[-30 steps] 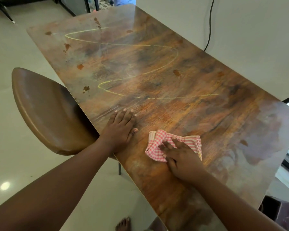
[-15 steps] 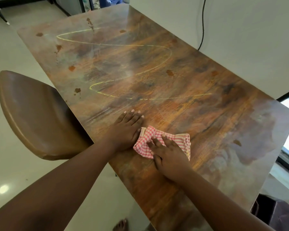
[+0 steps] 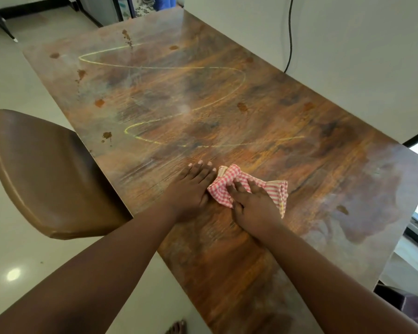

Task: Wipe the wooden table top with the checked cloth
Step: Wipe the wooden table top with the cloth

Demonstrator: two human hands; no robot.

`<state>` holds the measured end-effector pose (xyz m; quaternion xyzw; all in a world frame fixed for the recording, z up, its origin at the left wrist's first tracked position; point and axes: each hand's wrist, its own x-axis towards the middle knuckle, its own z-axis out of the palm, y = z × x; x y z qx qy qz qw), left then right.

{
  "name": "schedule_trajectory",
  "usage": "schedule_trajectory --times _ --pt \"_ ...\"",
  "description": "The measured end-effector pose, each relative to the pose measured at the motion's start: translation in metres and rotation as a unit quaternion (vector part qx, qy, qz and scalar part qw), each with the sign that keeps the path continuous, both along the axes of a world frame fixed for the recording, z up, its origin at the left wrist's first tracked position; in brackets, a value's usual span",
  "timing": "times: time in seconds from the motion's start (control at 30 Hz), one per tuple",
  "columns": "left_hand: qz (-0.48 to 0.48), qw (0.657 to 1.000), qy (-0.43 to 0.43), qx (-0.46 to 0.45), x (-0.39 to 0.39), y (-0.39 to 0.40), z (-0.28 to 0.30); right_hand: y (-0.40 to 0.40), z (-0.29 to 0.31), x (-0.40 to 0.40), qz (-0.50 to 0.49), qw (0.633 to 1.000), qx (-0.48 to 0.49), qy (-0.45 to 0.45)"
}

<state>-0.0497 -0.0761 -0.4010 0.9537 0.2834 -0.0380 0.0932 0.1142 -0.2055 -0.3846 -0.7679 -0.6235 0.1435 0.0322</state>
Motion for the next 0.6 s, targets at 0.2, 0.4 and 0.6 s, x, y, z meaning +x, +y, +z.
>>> schedule_trajectory --times 0.2,0.4,0.6 --pt "-0.007 1.000 0.009 -0.012 0.000 0.003 -0.003 -0.017 0.001 -0.010 0.057 0.998 -0.013 0.010" --pt "0.007 1.000 -0.020 -0.020 -0.002 0.002 -0.005 -0.048 0.004 0.018 0.020 0.999 -0.012 0.029" --pt "0.011 0.999 -0.032 -0.027 -0.001 0.006 -0.007 -0.012 0.005 0.041 -0.004 1.000 -0.005 -0.005"
